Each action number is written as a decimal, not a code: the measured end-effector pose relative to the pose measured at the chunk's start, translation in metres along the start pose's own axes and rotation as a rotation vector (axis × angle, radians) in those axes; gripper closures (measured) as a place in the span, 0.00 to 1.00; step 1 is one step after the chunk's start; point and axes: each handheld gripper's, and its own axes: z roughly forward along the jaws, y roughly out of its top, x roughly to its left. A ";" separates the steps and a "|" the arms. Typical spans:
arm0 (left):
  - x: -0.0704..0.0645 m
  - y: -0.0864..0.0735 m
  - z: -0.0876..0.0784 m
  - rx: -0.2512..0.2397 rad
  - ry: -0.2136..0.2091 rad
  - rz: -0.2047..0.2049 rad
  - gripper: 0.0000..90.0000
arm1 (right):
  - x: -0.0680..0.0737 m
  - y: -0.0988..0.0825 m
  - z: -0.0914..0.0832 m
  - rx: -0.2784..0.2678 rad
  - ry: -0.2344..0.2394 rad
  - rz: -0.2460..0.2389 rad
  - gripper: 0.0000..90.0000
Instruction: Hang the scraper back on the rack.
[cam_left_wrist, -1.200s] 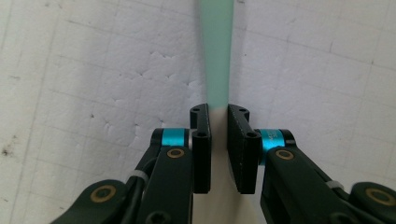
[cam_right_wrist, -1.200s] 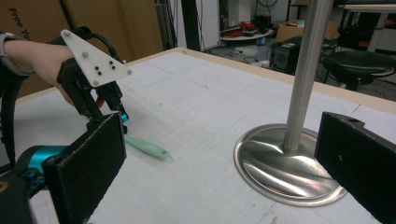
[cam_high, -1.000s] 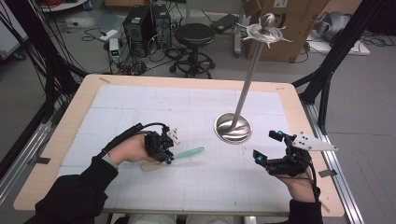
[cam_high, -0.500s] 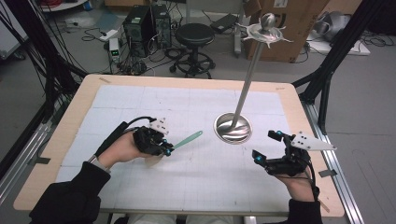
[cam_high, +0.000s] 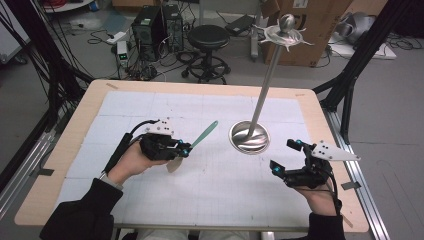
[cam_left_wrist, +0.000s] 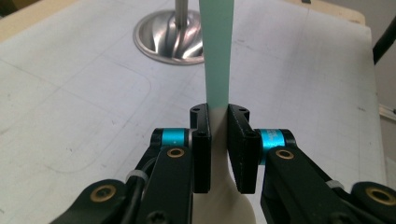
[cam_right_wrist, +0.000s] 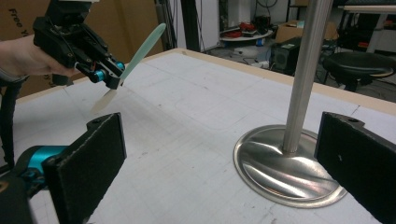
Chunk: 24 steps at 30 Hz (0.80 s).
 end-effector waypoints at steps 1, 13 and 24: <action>-0.001 0.000 0.000 -0.019 0.001 -0.006 0.89 | 0.000 0.000 0.000 -0.001 -0.001 -0.001 0.01; -0.003 0.016 0.003 -0.177 0.033 -0.062 0.89 | -0.001 0.000 -0.002 -0.003 -0.004 0.004 0.01; -0.010 0.039 0.006 -0.233 0.054 -0.043 0.89 | -0.001 0.000 -0.001 -0.008 -0.002 0.003 0.01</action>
